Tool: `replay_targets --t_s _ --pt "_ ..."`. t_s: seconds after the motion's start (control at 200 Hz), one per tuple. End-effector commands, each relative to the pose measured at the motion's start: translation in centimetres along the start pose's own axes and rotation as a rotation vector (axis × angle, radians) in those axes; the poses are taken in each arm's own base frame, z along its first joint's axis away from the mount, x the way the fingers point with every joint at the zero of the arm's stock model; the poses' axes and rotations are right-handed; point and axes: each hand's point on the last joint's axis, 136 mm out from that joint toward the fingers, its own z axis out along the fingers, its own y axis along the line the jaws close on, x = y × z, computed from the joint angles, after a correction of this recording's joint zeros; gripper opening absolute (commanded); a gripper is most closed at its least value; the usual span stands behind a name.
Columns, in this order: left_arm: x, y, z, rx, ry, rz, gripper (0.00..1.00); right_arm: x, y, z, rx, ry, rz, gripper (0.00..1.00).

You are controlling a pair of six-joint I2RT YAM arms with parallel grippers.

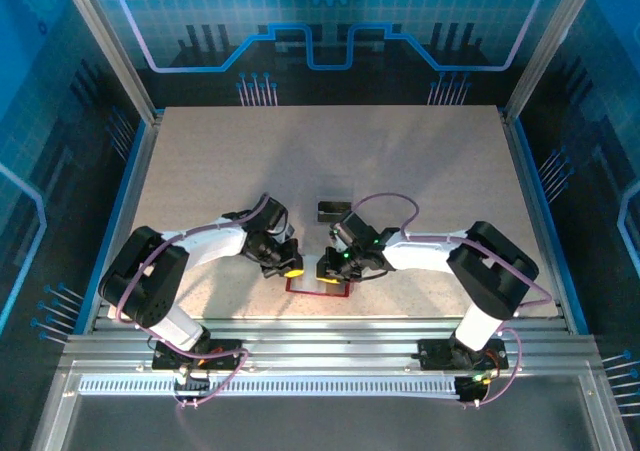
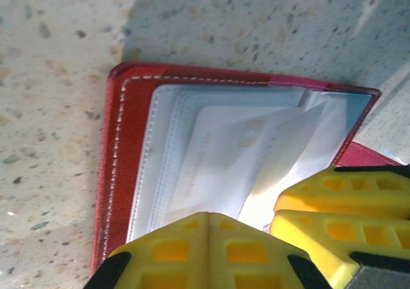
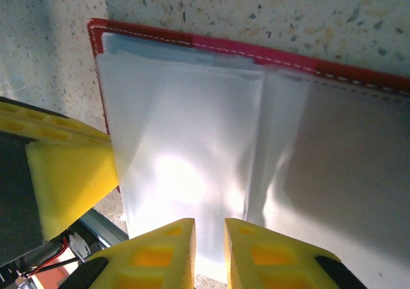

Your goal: Take the credit cards out of the card holder

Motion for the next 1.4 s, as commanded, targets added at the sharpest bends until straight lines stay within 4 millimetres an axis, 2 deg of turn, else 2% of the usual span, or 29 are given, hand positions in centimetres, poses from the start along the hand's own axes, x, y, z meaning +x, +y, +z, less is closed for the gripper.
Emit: replay_targets --t_s 0.0,0.24,0.455,0.64,0.87,1.166,1.396 --pt "-0.1 -1.5 -0.9 0.023 -0.017 0.003 0.01 -0.6 0.0 -1.6 0.02 -0.037 -0.012 0.19" --pt "-0.2 -2.9 -1.2 0.052 -0.014 0.023 0.01 -1.1 0.2 -4.0 0.018 -0.093 -0.019 0.19" --pt "0.1 -4.0 -0.8 0.064 -0.005 0.041 0.01 -1.7 -0.6 -6.3 0.015 -0.152 -0.008 0.19" --pt "0.3 -5.4 -0.5 0.082 0.002 0.058 0.01 -1.9 -2.4 -7.7 0.032 -0.178 0.021 0.2" --pt "1.0 -7.6 1.0 0.084 0.038 0.101 0.01 -1.5 -5.6 -8.8 0.141 -0.178 0.044 0.22" --pt "1.7 -9.0 4.1 0.062 0.099 0.132 0.02 -0.5 -7.2 -8.5 0.173 -0.142 0.065 0.32" --pt "2.0 -9.0 5.7 0.059 0.128 0.129 0.01 0.2 -7.9 -7.1 0.163 -0.097 0.089 0.31"
